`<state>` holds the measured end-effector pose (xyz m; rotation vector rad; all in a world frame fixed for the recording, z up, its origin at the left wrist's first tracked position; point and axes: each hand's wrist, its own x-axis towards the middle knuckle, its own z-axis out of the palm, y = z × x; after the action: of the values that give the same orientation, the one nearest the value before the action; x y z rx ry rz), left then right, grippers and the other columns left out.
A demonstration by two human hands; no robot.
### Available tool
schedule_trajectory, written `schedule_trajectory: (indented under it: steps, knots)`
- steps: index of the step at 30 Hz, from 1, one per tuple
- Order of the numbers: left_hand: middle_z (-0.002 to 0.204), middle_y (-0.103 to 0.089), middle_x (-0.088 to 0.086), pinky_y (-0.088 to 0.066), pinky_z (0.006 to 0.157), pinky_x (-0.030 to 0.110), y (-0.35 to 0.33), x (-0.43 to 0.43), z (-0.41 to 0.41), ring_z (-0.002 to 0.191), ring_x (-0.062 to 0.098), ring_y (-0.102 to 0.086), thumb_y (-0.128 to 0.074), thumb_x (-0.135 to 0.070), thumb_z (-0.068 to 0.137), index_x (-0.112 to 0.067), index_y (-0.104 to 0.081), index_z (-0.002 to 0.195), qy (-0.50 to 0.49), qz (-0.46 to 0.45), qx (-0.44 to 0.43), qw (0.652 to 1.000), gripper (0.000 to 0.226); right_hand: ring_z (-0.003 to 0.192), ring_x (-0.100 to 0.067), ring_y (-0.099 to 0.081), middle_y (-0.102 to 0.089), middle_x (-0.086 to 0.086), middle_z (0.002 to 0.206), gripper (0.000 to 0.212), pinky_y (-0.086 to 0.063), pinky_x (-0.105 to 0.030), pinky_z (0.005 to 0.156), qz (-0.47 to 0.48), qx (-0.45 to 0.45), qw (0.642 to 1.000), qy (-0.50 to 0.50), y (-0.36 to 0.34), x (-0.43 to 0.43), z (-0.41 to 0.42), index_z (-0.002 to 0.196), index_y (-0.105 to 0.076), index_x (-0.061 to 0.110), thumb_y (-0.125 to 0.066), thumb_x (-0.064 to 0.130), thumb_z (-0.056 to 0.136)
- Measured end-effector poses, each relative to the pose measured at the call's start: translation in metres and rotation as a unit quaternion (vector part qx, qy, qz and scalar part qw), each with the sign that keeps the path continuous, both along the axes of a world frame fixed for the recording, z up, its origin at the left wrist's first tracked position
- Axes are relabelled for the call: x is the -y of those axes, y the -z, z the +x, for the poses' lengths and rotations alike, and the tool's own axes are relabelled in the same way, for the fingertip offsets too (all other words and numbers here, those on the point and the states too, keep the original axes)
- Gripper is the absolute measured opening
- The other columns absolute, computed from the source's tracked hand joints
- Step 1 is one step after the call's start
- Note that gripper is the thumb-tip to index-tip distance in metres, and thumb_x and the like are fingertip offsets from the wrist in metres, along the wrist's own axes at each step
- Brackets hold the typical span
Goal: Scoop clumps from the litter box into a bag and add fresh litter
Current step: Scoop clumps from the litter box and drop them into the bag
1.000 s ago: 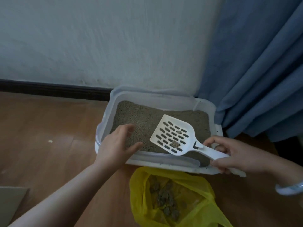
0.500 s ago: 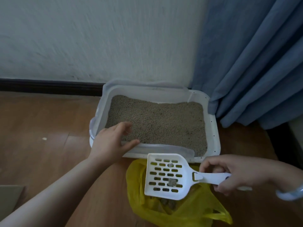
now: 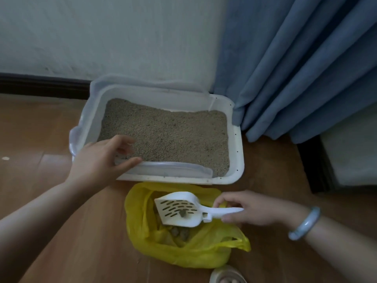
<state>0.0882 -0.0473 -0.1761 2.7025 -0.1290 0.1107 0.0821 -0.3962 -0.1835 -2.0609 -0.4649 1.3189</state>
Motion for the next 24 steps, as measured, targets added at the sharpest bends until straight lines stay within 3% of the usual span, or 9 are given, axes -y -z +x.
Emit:
schedule_trajectory:
  steps: [5, 9, 13, 16, 18, 21, 24]
  knots:
    - [0.086, -0.063, -0.015, -0.047, 0.067, 0.031, -0.001, 0.002, 0.000, 0.084, 0.012, -0.064, -0.057, -0.058, 0.070, -0.024, -0.061, 0.107, -0.013, 0.001, -0.005, 1.000, 0.051, 0.064, -0.007, -0.061, -0.054, 0.013, 0.070, 0.011, -0.047, -0.022, 0.066, 0.011, 0.038, 0.999, 0.036, 0.009, 0.000, -0.005, 0.101, -0.063, 0.027, -0.055, 0.028, 0.093]
    - [0.084, -0.061, -0.016, -0.040, 0.062, 0.029, -0.001, 0.002, 0.000, 0.081, 0.011, -0.062, -0.061, -0.054, 0.071, -0.022, -0.061, 0.108, -0.010, 0.010, -0.002, 1.000, 0.049, 0.065, -0.005, -0.054, -0.061, 0.011, 0.076, 0.014, -0.046, -0.021, 0.064, 0.039, 0.085, 0.993, 0.075, 0.010, 0.001, -0.004, 0.095, -0.062, 0.022, -0.069, 0.025, 0.084]
    - [0.086, -0.065, -0.013, -0.042, 0.062, 0.029, -0.001, 0.002, 0.001, 0.076, 0.008, -0.060, -0.058, -0.055, 0.070, -0.021, -0.062, 0.107, -0.005, 0.009, 0.001, 1.000, 0.051, 0.074, -0.007, -0.058, -0.063, 0.014, 0.083, 0.027, -0.048, -0.027, 0.069, 0.035, 0.165, 0.984, 0.059, 0.012, 0.005, -0.003, 0.088, -0.057, 0.032, -0.075, 0.041, 0.070]
    - [0.086, -0.065, -0.014, -0.045, 0.063, 0.030, -0.001, 0.001, 0.001, 0.080, 0.009, -0.061, -0.060, -0.059, 0.071, -0.022, -0.061, 0.108, -0.004, 0.007, -0.005, 1.000, 0.053, 0.077, 0.007, -0.051, -0.053, 0.026, 0.078, 0.031, -0.039, -0.010, 0.071, 0.006, 0.290, 0.957, -0.024, 0.014, 0.005, -0.005, 0.089, -0.054, 0.033, -0.070, 0.050, 0.068]
    - [0.086, -0.065, -0.014, -0.046, 0.064, 0.030, 0.001, -0.001, 0.001, 0.082, 0.010, -0.063, -0.062, -0.062, 0.072, -0.023, -0.061, 0.108, -0.004, 0.009, -0.004, 1.000, 0.053, 0.075, 0.006, -0.045, -0.046, 0.029, 0.075, 0.031, -0.033, -0.007, 0.070, 0.019, 0.355, 0.933, -0.056, 0.015, 0.004, -0.007, 0.089, -0.054, 0.032, -0.068, 0.050, 0.068]
    - [0.085, -0.066, -0.013, -0.043, 0.064, 0.029, 0.001, 0.000, 0.001, 0.083, 0.012, -0.064, -0.058, -0.058, 0.071, -0.021, -0.061, 0.108, -0.004, 0.011, -0.002, 1.000, 0.052, 0.078, 0.001, -0.051, -0.054, 0.023, 0.082, 0.030, -0.040, -0.015, 0.070, 0.042, 0.364, 0.930, -0.039, 0.013, 0.002, -0.008, 0.090, -0.054, 0.032, -0.068, 0.049, 0.069]
    - [0.086, -0.066, -0.012, -0.040, 0.063, 0.028, 0.001, 0.001, 0.001, 0.081, 0.011, -0.063, -0.057, -0.057, 0.070, -0.020, -0.062, 0.107, -0.001, 0.009, 0.002, 1.000, 0.053, 0.081, -0.002, -0.060, -0.064, 0.017, 0.086, 0.027, -0.048, -0.023, 0.071, 0.075, 0.281, 0.956, 0.043, 0.006, 0.000, -0.009, 0.092, -0.059, 0.032, -0.068, 0.046, 0.070]
